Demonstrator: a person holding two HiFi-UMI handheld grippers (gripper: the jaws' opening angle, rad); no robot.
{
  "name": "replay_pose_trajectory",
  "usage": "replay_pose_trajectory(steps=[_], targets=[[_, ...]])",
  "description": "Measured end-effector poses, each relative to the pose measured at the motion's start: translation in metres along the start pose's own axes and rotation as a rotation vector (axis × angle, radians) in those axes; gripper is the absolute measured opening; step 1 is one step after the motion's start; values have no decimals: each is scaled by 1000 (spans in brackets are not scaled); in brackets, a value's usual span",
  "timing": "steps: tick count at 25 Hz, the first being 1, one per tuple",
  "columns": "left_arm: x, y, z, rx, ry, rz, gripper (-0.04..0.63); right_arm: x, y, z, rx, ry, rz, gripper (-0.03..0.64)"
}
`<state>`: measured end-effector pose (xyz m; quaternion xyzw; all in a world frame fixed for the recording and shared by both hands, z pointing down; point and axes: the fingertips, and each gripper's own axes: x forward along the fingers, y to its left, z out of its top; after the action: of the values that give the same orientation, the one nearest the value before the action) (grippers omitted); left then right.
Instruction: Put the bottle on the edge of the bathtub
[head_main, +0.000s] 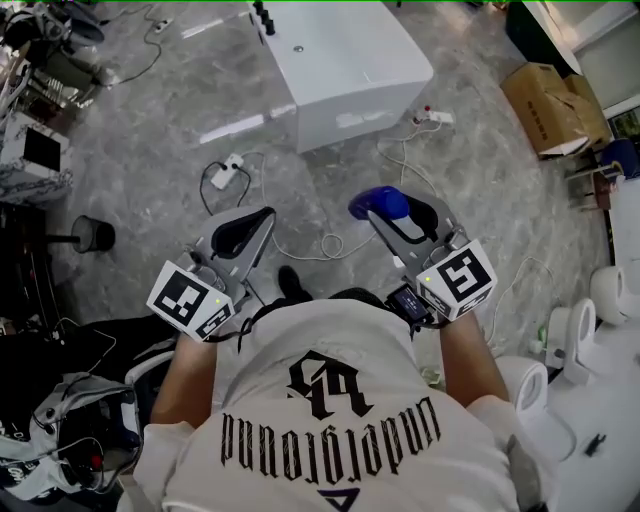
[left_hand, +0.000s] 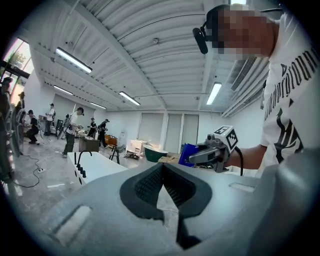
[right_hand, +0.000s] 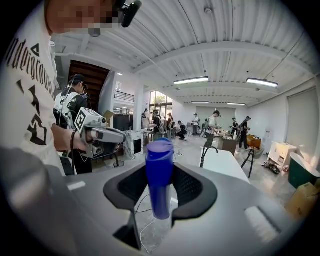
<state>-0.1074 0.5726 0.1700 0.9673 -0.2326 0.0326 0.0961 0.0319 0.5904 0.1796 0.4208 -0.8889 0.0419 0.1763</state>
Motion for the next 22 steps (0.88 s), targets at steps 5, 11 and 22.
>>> replay_pose_trajectory(steps=[5,11,22], targets=[[10,31,-2,-20,11,-32,6,33,-10,4,15,22,-6,152],[31,52,-4,-25,21,-42,6,67,-30,2,17,24,23,152],[136,113,8,-26,44,28,6,129,-149,4,-1,-11,120,152]])
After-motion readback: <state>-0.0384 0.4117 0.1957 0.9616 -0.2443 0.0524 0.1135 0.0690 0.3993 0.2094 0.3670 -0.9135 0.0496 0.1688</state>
